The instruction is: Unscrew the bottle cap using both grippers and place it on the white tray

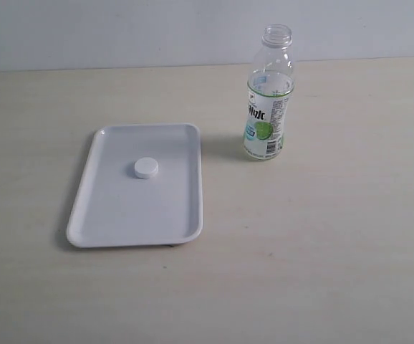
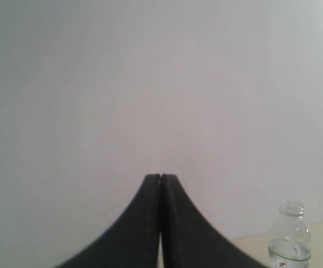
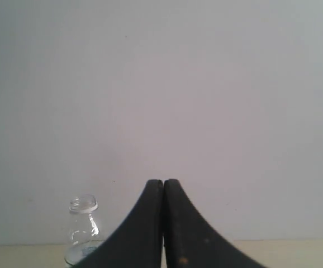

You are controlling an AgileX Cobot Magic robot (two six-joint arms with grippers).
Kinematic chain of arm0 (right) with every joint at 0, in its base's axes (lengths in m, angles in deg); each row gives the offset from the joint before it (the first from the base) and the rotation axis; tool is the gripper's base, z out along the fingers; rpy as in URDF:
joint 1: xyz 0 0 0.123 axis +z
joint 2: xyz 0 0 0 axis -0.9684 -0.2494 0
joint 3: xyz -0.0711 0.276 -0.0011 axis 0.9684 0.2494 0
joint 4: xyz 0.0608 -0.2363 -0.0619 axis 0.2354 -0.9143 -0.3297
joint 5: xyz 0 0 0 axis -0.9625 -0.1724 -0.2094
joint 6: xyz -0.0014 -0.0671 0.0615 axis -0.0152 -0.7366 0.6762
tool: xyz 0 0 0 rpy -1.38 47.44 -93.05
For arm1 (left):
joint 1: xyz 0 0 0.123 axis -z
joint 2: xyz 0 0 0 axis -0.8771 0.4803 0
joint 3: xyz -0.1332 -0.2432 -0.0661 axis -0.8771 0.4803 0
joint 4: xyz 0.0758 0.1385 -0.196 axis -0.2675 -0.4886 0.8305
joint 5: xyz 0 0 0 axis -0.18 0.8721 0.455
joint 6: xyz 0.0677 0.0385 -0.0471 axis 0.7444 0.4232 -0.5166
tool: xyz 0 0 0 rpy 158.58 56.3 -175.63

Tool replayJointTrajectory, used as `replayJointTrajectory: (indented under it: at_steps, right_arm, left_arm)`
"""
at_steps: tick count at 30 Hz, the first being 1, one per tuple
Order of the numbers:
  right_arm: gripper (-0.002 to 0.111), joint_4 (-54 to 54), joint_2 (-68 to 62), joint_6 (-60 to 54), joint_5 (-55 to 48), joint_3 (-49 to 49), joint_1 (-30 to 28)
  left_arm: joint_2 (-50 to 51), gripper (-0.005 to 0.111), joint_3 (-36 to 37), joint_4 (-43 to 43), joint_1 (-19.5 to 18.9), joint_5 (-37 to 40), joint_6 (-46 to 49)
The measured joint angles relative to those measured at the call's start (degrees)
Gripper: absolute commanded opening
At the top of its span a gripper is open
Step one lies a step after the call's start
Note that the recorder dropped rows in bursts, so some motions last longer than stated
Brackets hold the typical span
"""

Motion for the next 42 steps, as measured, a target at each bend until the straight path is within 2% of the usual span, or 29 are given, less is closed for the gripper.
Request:
replayJointTrajectory:
  at_steps: [7,13,24,42]
  right_arm:
    - [0.000,0.00,0.09,7.77,-7.60,0.00,0.00]
    - [0.000,1.38,0.09,13.02,-17.07,0.00,0.00]
    - [0.000,1.38,0.09,13.56,-28.04,0.00,0.00]
    - [0.000,1.61,0.09,13.65,-29.39,0.00,0.00]
  left_arm:
    - [-10.04,0.000,3.24,0.00,0.00,3.92,0.00]
    - [-16.33,0.000,4.01,-0.09,0.00,13.63,2.50]
    - [-17.15,0.000,4.01,-0.46,0.00,26.00,4.76]
    - [-17.15,0.000,4.01,-0.46,0.00,27.20,4.76]
